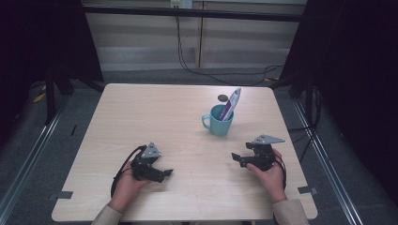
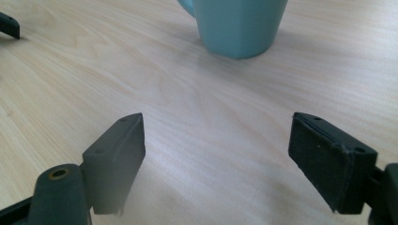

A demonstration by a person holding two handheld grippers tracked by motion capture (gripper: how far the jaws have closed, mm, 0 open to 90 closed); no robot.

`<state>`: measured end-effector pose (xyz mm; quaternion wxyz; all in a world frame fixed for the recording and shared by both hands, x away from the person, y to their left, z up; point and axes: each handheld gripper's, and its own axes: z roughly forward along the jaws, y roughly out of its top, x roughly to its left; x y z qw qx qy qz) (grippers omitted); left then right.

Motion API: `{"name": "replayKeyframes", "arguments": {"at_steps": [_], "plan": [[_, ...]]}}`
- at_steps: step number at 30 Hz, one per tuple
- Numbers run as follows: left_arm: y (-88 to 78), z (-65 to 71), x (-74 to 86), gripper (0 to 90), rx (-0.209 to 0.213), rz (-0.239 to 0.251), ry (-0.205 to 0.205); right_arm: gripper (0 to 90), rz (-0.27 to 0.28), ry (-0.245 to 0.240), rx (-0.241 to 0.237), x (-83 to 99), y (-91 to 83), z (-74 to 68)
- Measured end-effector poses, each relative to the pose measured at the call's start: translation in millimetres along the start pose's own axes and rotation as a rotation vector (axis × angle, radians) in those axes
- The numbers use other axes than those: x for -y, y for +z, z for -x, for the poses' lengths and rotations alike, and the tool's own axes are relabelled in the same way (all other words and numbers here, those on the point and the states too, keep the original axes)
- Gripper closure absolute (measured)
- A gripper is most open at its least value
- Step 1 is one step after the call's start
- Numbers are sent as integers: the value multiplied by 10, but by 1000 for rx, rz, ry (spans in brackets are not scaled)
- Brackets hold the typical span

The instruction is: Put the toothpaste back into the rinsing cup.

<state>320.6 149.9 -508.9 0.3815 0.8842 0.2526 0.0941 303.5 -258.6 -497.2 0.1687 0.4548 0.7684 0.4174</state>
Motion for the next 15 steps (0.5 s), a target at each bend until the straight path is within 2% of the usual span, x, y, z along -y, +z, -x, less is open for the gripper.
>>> {"name": "replayKeyframes", "arguments": {"at_steps": [9,12,15], "plan": [[0,0,0,147,0,0,0,187,-31,3,-9,138,18,-23],[1,0,0,148,0,1,-1,187,-26,-8,-5,144,5,-35],[0,0,0,147,0,1,1,187,-52,-28,7,155,7,-42]]}}
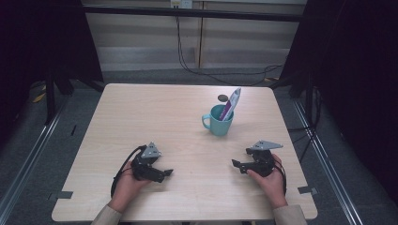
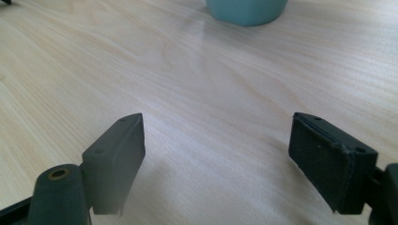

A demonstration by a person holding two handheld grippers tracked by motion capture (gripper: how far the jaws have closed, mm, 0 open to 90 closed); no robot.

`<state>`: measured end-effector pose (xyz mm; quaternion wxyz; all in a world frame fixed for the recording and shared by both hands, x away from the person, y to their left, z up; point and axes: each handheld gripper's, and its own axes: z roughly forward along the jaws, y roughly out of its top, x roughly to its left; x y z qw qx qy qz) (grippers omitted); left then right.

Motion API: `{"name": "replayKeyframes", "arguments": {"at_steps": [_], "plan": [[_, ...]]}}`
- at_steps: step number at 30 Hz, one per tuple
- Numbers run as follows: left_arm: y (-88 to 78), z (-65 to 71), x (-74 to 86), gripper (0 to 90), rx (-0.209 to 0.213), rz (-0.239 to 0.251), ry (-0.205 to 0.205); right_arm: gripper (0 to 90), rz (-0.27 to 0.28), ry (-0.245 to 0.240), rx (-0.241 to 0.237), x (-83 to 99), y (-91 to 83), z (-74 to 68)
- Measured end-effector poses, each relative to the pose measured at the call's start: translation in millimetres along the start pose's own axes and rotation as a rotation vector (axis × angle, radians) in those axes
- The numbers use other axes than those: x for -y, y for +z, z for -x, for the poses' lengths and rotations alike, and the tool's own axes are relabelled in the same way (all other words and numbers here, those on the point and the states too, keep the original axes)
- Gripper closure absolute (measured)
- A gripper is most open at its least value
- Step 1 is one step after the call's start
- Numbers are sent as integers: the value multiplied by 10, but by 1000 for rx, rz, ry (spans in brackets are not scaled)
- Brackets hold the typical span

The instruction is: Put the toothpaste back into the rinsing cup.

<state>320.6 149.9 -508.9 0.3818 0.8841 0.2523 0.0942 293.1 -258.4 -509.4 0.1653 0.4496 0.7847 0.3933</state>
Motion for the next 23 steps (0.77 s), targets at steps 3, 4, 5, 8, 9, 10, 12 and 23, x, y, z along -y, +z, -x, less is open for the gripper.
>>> {"name": "replayKeyframes", "arguments": {"at_steps": [3,4,5,8,9,10,12,23], "plan": [[0,0,0,147,0,-1,0,179,-14,-9,11,5,-1,-9],[0,1,0,148,0,-1,0,172,-25,-14,20,7,3,-14],[0,0,0,147,0,0,0,170,-33,-15,24,5,10,-18],[-1,1,0,148,-1,-1,0,145,-68,-29,36,0,30,-39],[-1,1,0,147,0,-1,0,143,-70,-35,42,0,37,-53],[-1,1,0,147,0,-1,-1,139,-74,-47,51,-1,39,-61],[0,1,0,147,0,-1,0,137,-74,-50,51,0,41,-62],[-4,2,1,147,-6,-1,1,135,-74,-48,48,7,31,-56]]}}
